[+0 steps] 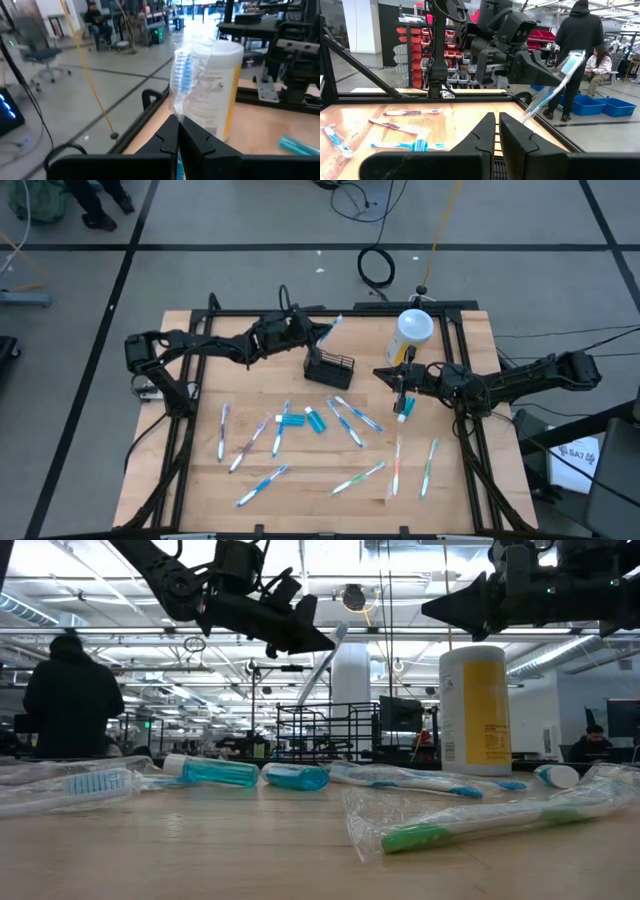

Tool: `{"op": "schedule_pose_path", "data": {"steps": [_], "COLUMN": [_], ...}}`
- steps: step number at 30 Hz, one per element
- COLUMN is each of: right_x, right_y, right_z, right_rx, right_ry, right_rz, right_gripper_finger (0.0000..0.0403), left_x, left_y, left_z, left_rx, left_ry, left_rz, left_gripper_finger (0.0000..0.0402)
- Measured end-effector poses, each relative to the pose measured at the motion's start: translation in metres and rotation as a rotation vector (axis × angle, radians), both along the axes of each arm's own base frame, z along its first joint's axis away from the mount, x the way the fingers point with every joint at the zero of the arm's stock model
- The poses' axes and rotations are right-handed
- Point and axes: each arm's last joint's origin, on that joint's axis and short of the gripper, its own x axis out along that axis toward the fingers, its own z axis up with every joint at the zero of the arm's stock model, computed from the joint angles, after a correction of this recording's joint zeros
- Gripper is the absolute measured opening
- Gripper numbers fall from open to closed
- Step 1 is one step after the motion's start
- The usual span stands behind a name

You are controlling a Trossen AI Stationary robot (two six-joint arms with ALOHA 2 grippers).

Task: Pick & Place toothbrushing station
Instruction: Put the blue toothbrush into the black wire organizer

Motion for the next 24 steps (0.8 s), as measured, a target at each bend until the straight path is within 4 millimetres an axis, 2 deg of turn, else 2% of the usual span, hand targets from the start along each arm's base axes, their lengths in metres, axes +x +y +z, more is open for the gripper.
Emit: {"op": "schedule_pose_path", "data": {"steps": [4,7,11,14,24], "right_x": [0.000,0.000,0.000,0.000,0.000], "right_y": [0.000,0.000,0.000,0.000,0.000], "right_z": [0.000,0.000,-0.001,-0.001,0.001], "right_rx": [0.000,0.000,0.000,0.000,0.006], "right_ry": [0.004,0.004,0.006,0.007,-0.013], "right_rz": [-0.001,0.000,0.000,-0.001,0.000], "right_gripper_finger": [0.0020,0.0020,0.0020,0.0020,0.0020], "left_x": [0.003,0.004,0.004,0.005,0.007], "left_y": [-0.012,-0.016,-0.020,-0.025,-0.036], "left_z": [0.008,0.010,0.004,0.003,0.002], "left_rx": [0.058,0.020,-0.057,-0.026,-0.055], "left_ry": [-0.040,-0.071,-0.049,-0.022,-0.030], "left_rz": [-0.023,-0.015,0.125,0.222,0.231], "left_gripper_finger": [0.0003,0.0007,0.0003,0.0005,0.0008]}}
